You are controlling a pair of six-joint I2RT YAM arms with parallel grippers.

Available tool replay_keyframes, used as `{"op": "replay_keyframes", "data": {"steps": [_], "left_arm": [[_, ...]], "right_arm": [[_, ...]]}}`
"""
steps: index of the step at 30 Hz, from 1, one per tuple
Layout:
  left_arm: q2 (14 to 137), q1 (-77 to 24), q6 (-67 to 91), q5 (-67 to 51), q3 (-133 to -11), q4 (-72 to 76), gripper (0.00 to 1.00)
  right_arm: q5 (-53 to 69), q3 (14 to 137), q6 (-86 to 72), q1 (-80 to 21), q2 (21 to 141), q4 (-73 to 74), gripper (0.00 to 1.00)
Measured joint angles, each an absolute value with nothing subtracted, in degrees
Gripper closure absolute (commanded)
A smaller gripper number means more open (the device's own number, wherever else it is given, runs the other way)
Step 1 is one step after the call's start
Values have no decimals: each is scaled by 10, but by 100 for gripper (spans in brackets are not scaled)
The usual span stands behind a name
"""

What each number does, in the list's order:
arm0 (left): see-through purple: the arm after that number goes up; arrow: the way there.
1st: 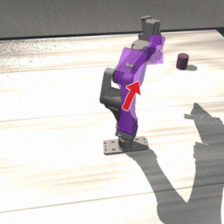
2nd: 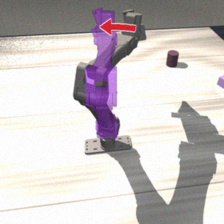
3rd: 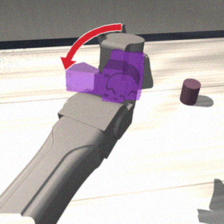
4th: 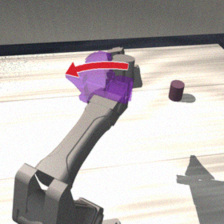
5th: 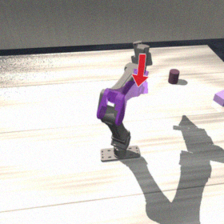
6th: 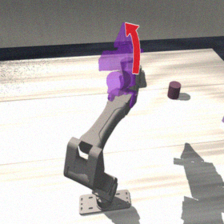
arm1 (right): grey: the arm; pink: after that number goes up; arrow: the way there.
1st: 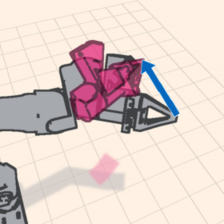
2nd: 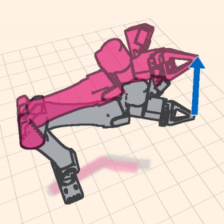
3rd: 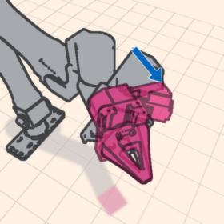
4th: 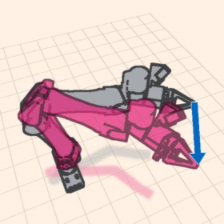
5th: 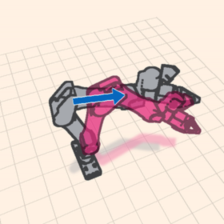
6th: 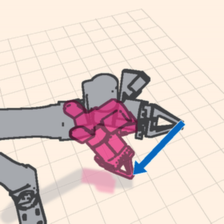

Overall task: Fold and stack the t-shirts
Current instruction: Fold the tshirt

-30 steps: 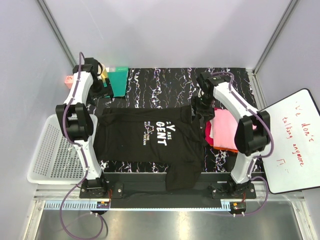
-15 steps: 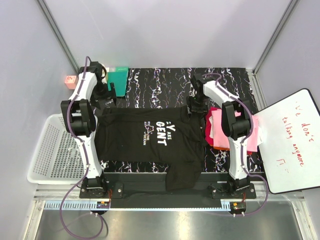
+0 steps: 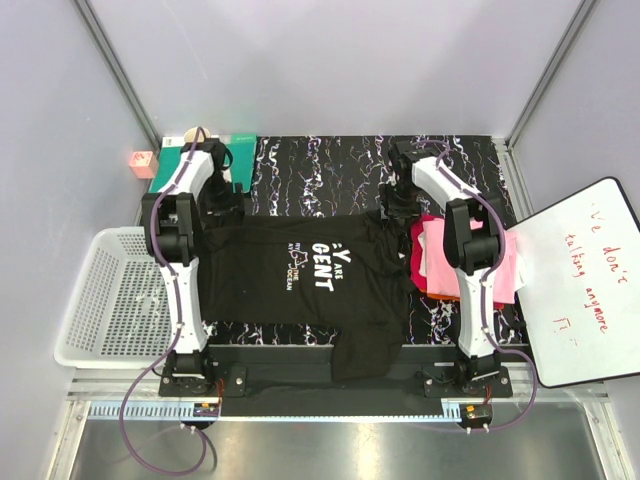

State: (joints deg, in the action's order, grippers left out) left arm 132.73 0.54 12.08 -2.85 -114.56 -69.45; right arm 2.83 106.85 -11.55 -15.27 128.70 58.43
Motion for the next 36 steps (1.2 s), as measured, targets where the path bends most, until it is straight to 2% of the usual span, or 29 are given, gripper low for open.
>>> {"op": "replay_keyframes", "data": {"steps": [2, 3, 5, 6, 7, 9, 10, 20, 32, 35, 36], "left_arm": [[1339, 1, 124, -26, -1149, -695, 42], [1344, 0, 125, -25, -1150, -696, 57], [1349, -1, 130, -20, -1150, -697, 76], [1351, -3, 132, -18, -1151, -697, 93], [1353, -3, 134, -16, -1151, -698, 100], [1356, -4, 138, -13, -1152, -701, 100], [1359, -5, 140, -12, -1155, -705, 100], [1372, -9, 169, 17, -1205, -709, 100], [1388, -9, 211, 21, -1285, -682, 100], [1394, -9, 219, 16, -1310, -671, 95], [1394, -9, 221, 15, -1315, -667, 86]], "right_arm": [[35, 1084, -116, -153, 1305, 580, 35], [40, 1089, -116, -153, 1312, 578, 36], [46, 1101, -116, -153, 1328, 577, 41], [48, 1105, -116, -153, 1331, 580, 59], [56, 1107, -116, -152, 1331, 578, 72], [71, 1110, -111, -152, 1334, 576, 87], [81, 1110, -112, -152, 1336, 574, 100], [97, 1121, -112, -149, 1343, 575, 100], [47, 1306, -131, -123, 1421, 583, 100], [34, 1355, -133, -117, 1443, 589, 100], [28, 1369, -133, -115, 1449, 593, 100]]}}
